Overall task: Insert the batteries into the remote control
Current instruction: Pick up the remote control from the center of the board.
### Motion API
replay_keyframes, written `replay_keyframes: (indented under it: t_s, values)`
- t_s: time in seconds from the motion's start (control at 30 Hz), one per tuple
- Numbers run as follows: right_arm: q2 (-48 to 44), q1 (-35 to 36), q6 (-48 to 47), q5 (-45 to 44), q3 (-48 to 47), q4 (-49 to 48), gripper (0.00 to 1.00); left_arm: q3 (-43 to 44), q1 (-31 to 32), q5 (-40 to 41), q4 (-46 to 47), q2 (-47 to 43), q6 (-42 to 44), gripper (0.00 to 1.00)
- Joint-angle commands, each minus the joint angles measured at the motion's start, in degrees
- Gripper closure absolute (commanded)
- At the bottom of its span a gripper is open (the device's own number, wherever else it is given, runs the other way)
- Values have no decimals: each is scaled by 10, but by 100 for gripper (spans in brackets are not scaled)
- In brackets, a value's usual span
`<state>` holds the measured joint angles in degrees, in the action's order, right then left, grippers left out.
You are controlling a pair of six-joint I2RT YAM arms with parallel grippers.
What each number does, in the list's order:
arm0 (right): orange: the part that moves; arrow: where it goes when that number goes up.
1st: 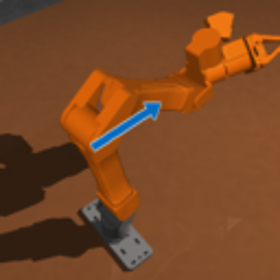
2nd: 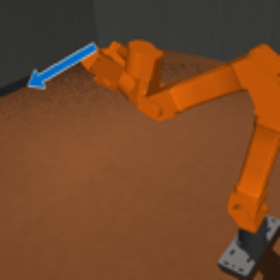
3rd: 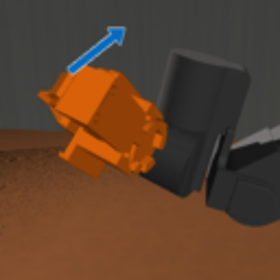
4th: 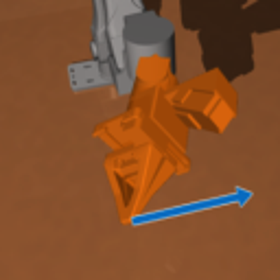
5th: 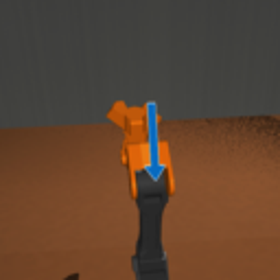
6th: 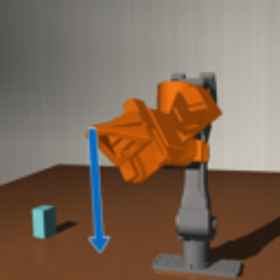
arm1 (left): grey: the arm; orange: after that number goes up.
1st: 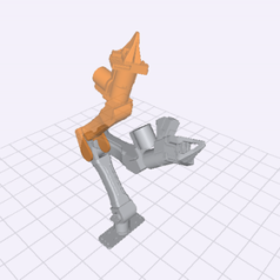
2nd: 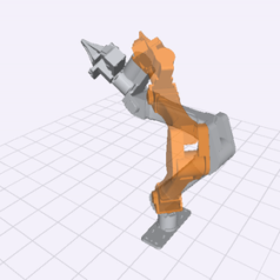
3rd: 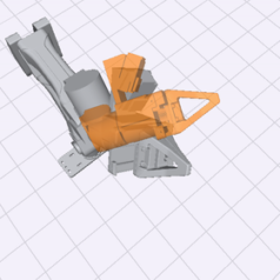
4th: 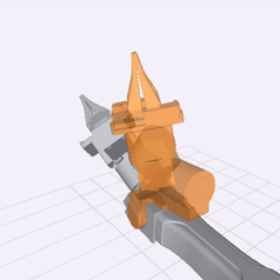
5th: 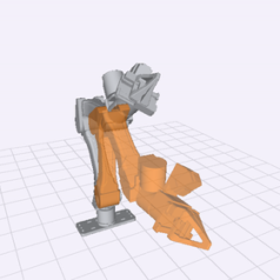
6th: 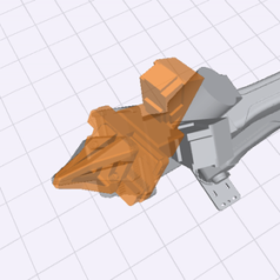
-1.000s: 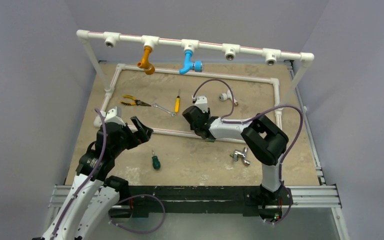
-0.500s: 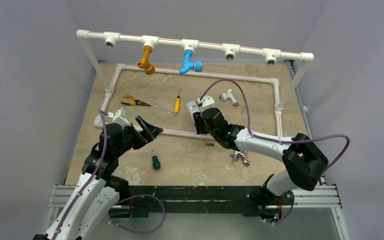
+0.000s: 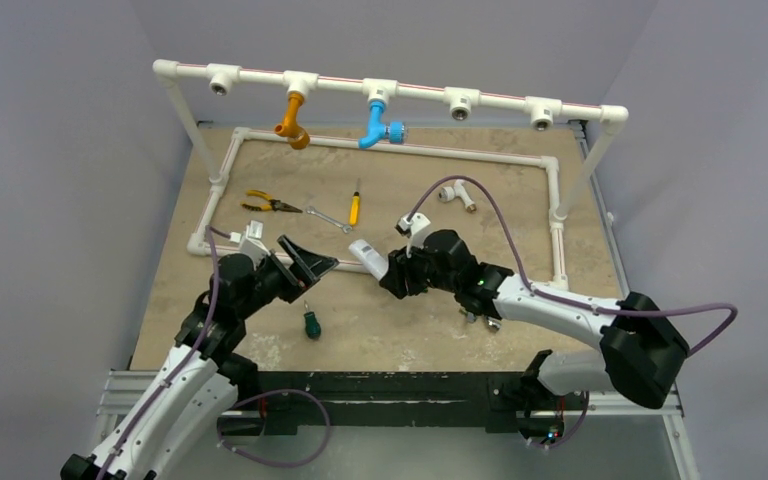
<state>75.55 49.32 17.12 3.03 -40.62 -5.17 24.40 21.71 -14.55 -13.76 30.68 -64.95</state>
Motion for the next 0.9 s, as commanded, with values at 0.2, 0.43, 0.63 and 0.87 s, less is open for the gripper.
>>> replay_keyframes:
  t_s: [0.2,0.43,0.63,0.87]
  values:
    - [-111,50,70,8,36,-27,100,20,87,84,35,16,-8,12]
    - [-129,99,81,-30,41,-32,100,26,125,130,37,30,-15,15]
    - [-126,133,72,-55,24,-29,100,33,138,169,31,20,-17,21]
    - [-110,154,68,-64,11,-40,100,29,145,178,33,18,-20,32]
